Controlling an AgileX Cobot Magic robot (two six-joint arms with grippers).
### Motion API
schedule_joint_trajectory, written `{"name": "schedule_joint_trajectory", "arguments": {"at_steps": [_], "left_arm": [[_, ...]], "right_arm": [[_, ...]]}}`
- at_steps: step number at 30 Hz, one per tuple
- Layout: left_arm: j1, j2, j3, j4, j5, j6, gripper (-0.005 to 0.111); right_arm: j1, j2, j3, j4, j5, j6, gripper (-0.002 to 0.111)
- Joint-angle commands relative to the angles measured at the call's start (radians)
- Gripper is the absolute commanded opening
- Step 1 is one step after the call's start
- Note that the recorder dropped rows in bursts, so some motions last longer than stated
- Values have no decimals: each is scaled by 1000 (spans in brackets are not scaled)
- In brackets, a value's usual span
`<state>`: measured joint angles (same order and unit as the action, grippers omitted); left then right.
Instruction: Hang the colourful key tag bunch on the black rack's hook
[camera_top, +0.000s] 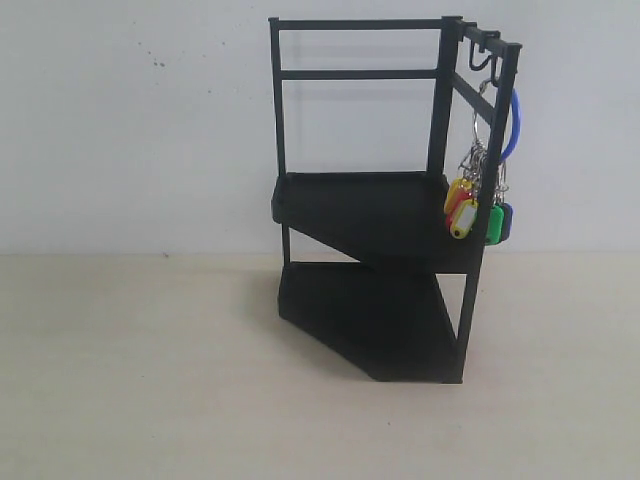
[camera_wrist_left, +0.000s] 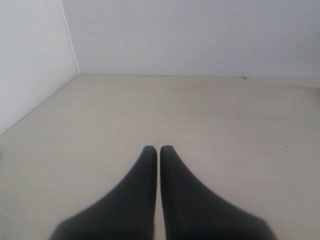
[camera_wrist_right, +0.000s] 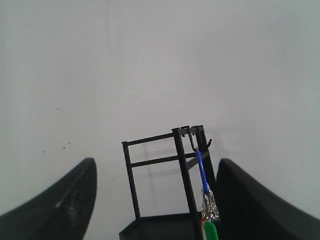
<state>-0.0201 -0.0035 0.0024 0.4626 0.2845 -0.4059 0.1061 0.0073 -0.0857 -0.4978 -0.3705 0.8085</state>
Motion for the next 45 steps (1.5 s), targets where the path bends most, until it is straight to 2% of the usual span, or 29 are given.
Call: {"name": "schedule_joint_trajectory", "arguments": {"at_steps": [1,3,10,14,19,24,28,34,39,41,43,45], "left_arm": [[-1,4,-2,0,0,-6,4],[-1,4,-2,0,0,-6,4],[-1,4,-2,0,0,-6,4],[-1,4,-2,0,0,-6,4],[-1,4,-2,0,0,-6,4],[-1,4,-2,0,0,-6,4],[-1,4,-2,0,0,-6,4],[-1,4,-2,0,0,-6,4],[-1,4,-2,0,0,-6,4],[-1,4,-2,0,0,-6,4],[-1,4,-2,0,0,-6,4],[-1,4,-2,0,0,-6,4]], "right_arm": [[-6,-7,3,21,-63,176,64],[-6,-7,3,21,-123,276,64],[-6,-7,3,42,-119,270,64],[-6,-7,3,199,-108,169,64],[-4,-7,3,415,-58,-52,64],[-4,-7,3,598,72,-349,64],[-4,-7,3,600,215,-464,64],[-4,-7,3,600,459,-589,64],[-4,-7,4,593,529,-589,64],[-4,-7,30,593,525,-589,53],[-8,-7,86,593,494,-589,24],[-8,-7,86,578,501,-589,2]]}}
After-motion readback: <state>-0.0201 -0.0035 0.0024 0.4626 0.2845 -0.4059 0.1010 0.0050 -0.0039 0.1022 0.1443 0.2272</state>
